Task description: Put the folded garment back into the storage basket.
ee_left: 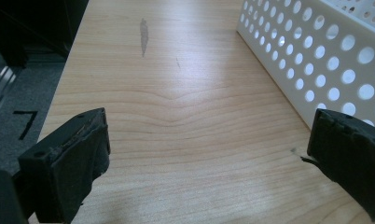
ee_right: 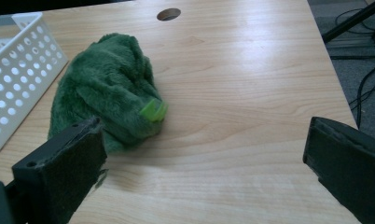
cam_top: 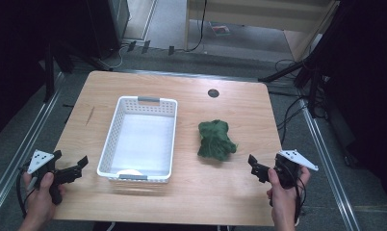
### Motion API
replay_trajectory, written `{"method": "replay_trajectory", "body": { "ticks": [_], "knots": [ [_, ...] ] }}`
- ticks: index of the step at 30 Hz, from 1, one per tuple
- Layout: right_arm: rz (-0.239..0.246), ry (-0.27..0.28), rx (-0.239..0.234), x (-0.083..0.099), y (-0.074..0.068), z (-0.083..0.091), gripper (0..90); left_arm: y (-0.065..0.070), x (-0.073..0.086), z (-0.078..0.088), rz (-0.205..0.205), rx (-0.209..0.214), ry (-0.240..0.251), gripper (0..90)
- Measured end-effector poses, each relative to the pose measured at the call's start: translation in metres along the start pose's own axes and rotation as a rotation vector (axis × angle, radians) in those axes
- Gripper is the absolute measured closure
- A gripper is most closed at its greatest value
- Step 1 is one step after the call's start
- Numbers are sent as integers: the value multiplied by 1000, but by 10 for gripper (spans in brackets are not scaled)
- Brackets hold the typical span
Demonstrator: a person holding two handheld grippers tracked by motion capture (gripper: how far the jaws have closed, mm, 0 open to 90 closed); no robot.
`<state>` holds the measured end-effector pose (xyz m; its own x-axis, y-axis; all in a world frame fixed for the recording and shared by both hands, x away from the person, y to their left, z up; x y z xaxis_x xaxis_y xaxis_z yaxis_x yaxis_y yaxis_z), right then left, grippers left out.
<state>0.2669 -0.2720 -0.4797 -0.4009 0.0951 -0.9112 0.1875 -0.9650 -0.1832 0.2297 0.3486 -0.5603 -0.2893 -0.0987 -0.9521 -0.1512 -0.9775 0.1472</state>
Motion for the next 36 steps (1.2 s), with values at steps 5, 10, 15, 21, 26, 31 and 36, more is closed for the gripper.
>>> {"method": "replay_trajectory", "body": {
  "ticks": [5, 10, 15, 21, 26, 31, 36],
  "knots": [
    [16, -4, 0, -10, -13, -7, 0, 0, 0, 0, 2, 2, 0, 2],
    [19, -14, -7, -18, -26, -17, 0, 0, 0, 0, 3, 3, 0, 2],
    [23, -21, -21, -22, -38, -28, 0, 0, 0, 0, 1, 4, -2, 2],
    [22, -30, -35, -26, -49, -38, 0, -1, 0, 0, 3, 3, -3, 2],
    [21, -33, -34, -30, -61, -51, 0, -1, 0, 0, 3, 5, -3, 2],
    [24, -52, -38, -32, -71, -62, 0, -1, 0, 0, 3, 6, -2, 2],
    [38, -92, -49, -32, -88, -78, 0, -1, 0, 0, 6, 8, -2, 2]
  ]
}}
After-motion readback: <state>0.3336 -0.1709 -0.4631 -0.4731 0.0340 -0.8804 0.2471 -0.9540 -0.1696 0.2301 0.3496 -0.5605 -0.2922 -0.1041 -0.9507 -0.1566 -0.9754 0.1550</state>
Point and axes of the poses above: each handheld gripper's, and its own axes: z roughly backward along the jaws, x roughly out of its underside, y roughly to its right, the point moved 2 cm from there along -z, roughly forward along the jaws, and after that the axes turned 11 degrees about y, right-handed, at the moved point
